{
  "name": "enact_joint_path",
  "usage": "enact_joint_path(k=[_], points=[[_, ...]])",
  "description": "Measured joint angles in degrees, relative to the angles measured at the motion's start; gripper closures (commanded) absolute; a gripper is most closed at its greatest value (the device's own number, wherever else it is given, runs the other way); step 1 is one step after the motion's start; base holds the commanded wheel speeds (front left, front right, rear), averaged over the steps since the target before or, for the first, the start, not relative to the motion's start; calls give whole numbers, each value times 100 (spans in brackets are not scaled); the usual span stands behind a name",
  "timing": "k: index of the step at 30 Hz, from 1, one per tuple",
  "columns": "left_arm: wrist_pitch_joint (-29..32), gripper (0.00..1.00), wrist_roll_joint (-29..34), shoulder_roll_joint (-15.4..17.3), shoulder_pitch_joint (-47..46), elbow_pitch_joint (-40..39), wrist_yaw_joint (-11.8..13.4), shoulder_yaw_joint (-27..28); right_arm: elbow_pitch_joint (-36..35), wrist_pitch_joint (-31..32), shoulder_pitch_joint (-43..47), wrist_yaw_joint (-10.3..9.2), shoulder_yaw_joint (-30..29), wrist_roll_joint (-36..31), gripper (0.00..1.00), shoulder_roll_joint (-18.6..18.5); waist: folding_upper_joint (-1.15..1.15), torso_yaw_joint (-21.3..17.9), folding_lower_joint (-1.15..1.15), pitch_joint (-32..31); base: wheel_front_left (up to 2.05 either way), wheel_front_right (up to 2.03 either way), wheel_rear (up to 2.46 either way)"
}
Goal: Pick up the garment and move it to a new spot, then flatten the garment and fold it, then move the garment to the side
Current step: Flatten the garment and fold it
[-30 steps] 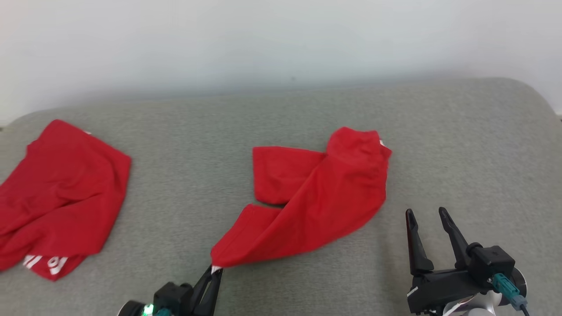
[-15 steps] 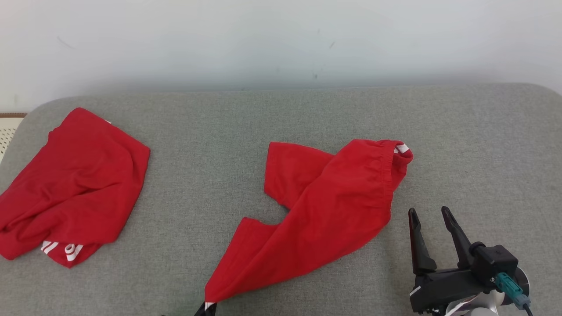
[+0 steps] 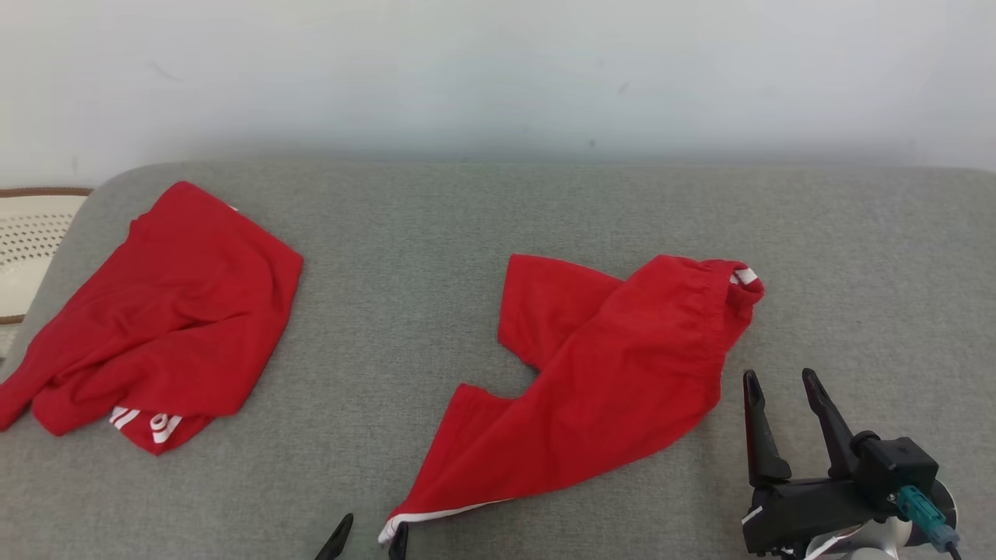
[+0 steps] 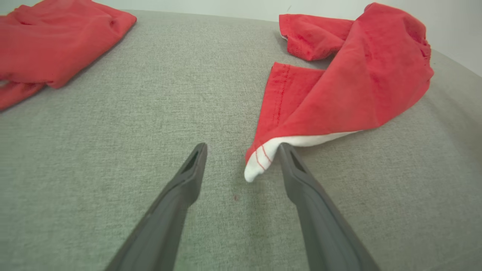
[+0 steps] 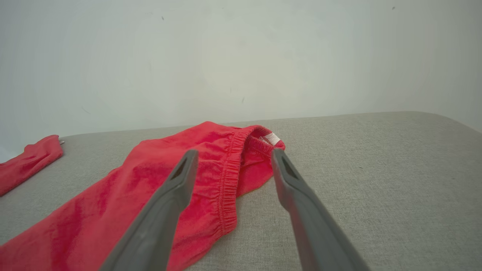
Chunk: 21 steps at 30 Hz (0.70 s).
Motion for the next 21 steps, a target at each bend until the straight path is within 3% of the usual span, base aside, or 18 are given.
enact_joint_path(k=[12,21], points=[[-177,0,-73,112,255,-466,278,247,47,9,100,0,-109,-1,0,-18,0,274,0,-120,0,0,0],[-233,0,66,87,121,-869,439,591,176,26,260,0,-172,81,0,-87,0,270,0,-183,0,0,0]])
